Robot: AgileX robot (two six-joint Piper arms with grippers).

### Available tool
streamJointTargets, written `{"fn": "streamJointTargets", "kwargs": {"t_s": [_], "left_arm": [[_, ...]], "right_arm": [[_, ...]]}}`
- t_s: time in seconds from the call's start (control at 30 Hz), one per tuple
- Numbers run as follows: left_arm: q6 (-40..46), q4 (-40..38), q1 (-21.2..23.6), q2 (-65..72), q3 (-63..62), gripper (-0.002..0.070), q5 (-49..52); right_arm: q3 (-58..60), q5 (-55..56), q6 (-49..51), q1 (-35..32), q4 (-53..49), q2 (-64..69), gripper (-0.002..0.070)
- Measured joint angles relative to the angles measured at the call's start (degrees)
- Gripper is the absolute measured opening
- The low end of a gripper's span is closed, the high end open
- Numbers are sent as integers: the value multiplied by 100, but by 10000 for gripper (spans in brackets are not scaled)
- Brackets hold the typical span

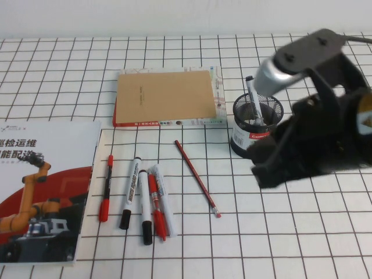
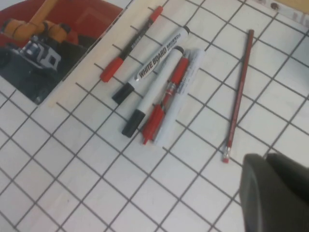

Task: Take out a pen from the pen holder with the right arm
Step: 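Take a marker out of the pen holder and lay it on the table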

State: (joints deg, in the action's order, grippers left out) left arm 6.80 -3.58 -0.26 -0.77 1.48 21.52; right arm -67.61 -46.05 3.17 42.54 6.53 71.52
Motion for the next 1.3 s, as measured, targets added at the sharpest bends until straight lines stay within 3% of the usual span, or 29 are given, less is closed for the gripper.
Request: {"fn": "streamJointTargets", "kwargs": {"t_s": [0.4,0.7,0.83,1.1,1.3], "left_arm": [[0,0,0,0,0,-4,0],[0,0,0,0,0,-4,0],[0,0,0,0,0,-4,0],[0,0,0,0,0,-4,0],[0,0,0,0,0,-4,0]], "right_arm": [[905,-1078,0,0,-91,-1406,-14],[1989,-201,0,-52,-515,-1836,-15],[2965,965,0,-672,-563,-2322,-15],[5539,3622,0,-2785,-537,-4024,-15],[6582,4094,0,-3611,-527,-5416,-15]]}}
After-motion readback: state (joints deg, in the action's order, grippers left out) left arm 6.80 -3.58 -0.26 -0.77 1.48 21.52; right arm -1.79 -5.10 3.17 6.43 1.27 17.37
